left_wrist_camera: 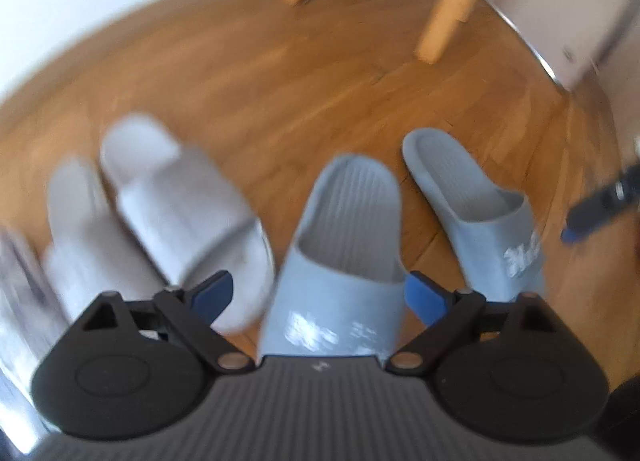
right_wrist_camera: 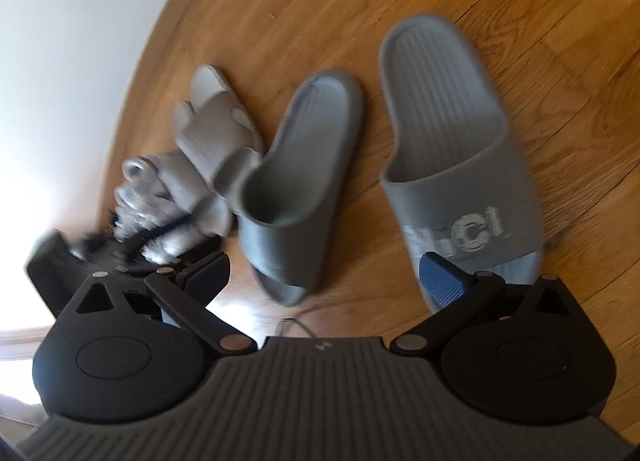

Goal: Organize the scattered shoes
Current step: 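Move the left tool to a grey NiCi slide and close on it, then carry the NiCi slide beside the light grey slides and open the left tool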

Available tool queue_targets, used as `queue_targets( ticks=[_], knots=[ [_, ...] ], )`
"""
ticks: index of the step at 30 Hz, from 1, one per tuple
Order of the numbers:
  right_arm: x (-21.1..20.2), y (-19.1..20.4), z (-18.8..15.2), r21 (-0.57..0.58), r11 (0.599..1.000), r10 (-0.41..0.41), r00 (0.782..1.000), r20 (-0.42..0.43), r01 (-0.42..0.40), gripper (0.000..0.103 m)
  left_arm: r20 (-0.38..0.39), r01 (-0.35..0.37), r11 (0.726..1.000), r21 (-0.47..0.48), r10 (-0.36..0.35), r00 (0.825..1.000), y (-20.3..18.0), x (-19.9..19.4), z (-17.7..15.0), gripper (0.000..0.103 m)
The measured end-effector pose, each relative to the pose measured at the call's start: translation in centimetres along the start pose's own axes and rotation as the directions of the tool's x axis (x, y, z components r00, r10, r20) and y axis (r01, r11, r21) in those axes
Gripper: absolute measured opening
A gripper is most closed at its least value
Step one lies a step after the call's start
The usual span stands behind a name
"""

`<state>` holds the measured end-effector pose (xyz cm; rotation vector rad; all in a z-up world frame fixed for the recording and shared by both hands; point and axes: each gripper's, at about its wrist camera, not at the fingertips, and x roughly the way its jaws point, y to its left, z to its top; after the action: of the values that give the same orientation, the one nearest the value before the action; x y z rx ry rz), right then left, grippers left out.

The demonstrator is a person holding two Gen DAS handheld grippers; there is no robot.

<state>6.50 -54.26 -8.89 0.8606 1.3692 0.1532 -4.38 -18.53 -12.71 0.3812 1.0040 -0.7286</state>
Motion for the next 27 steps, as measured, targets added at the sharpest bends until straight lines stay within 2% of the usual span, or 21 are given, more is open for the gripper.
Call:
queue_targets(
  ticks=[2,5,9,11,15,19,23,27],
  knots=[
    [0.4,0.2,0.2,-0.014,1.000,0.006,1.000,-0.012,-0.007,0.103,-0.015,0.058,0.992,0.111,-0.057,0.998,-0.8,0.6,-0.2,0.094],
    [1.5,0.8,0.7,-0.048,0.999,0.012,0.999,-0.039,-0.014,0.103,-0.037,0.144,0.980,0.137,-0.140,0.989,-1.1,2.2,-0.1,0.094],
    [2.6,1.1,1.7,-0.072,0.997,0.009,0.998,-0.064,-0.014,0.103,-0.119,0.123,0.986,0.116,-0.110,0.987,-1.3,5.2,-0.2,0.094],
    [2.8,1.0,2.0,-0.068,0.998,0.013,0.997,-0.070,-0.018,0.103,-0.154,0.085,0.994,0.064,-0.074,0.985,-1.4,6.6,-0.6,0.097],
    [2.7,0.3,2.7,-0.052,0.999,0.008,0.998,-0.069,-0.011,0.103,-0.134,0.041,0.999,-0.014,-0.043,0.990,-2.0,6.4,-0.4,0.092],
    [1.3,-0.2,3.7,-0.053,0.998,0.019,0.999,-0.033,-0.020,0.103,-0.118,0.015,0.987,-0.163,-0.034,0.992,-1.8,7.2,1.5,0.089],
    [-0.6,-0.5,5.7,-0.058,0.998,0.034,0.999,0.042,-0.032,0.103,-0.091,-0.054,0.947,-0.316,0.027,0.996,-0.9,7.3,4.5,0.090],
    [-1.5,-0.8,7.6,-0.063,0.998,0.027,0.994,0.103,-0.021,0.103,-0.120,-0.148,0.889,-0.433,0.106,0.987,1.0,9.7,8.2,0.090]
  ],
)
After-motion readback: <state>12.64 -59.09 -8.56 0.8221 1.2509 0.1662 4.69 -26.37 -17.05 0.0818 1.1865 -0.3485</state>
